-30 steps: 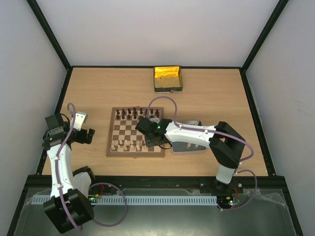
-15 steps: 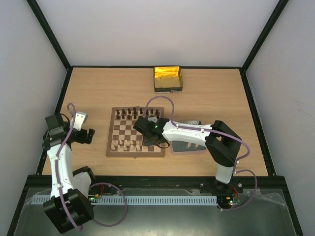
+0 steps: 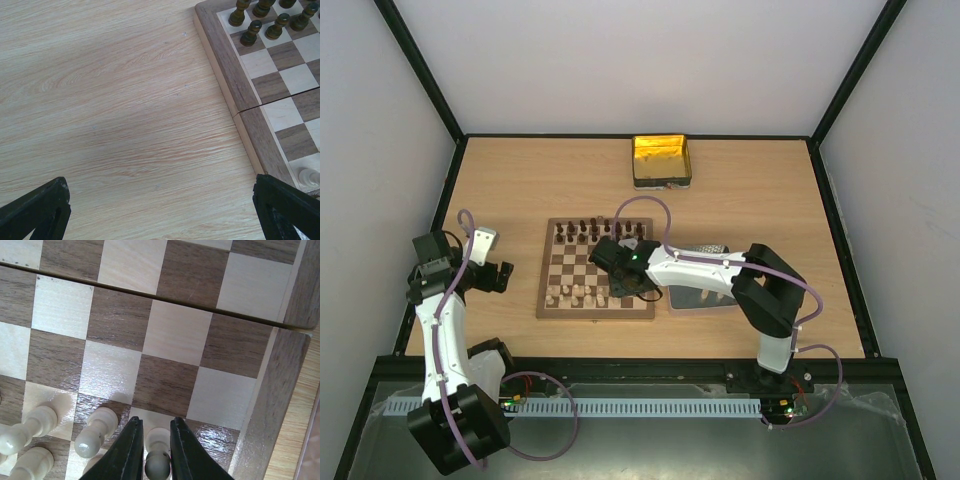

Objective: Set up the chess pieces on the board
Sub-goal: Place the chess piece on the chessboard, then adjust the chess piece on the chessboard.

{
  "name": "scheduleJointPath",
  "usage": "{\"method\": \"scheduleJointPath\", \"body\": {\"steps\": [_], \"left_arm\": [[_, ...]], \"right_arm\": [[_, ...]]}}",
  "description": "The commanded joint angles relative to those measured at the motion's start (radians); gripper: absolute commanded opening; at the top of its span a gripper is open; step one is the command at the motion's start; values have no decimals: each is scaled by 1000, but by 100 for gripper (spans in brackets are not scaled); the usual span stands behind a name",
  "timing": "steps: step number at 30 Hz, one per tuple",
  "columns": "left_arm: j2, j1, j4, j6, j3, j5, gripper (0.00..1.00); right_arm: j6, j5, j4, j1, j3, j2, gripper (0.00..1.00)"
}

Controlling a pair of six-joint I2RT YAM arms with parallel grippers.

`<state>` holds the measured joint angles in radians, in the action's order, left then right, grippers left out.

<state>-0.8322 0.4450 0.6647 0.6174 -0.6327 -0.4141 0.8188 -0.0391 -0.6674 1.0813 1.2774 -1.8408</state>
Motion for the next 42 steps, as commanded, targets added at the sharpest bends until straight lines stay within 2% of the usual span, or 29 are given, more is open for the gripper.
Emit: {"method": "scheduleJointPath", "body": {"steps": [1, 8, 16, 23, 27, 32, 42], "left_arm": [[1, -6, 4, -1, 11, -7, 99], [1, -6, 3, -1, 11, -7, 99], [5, -6, 2, -4, 11, -5, 99], [6, -5, 2, -4, 12, -4, 99], [7, -6, 2, -4, 12, -4, 99], [4, -6, 2, -5, 11, -5, 99], [5, -6, 1, -4, 12, -5, 99]], "right_arm": [[0, -11, 2, 6, 25, -20, 15], [10, -58, -25, 4, 41, 0, 21], [25, -106, -54, -7, 32, 37, 22], [56, -120, -46, -28, -41, 105, 21], [59, -97, -44, -29, -76, 122, 20], [46, -26, -9, -25, -123, 132, 8], [32, 31, 21, -20, -126, 117, 6]]}}
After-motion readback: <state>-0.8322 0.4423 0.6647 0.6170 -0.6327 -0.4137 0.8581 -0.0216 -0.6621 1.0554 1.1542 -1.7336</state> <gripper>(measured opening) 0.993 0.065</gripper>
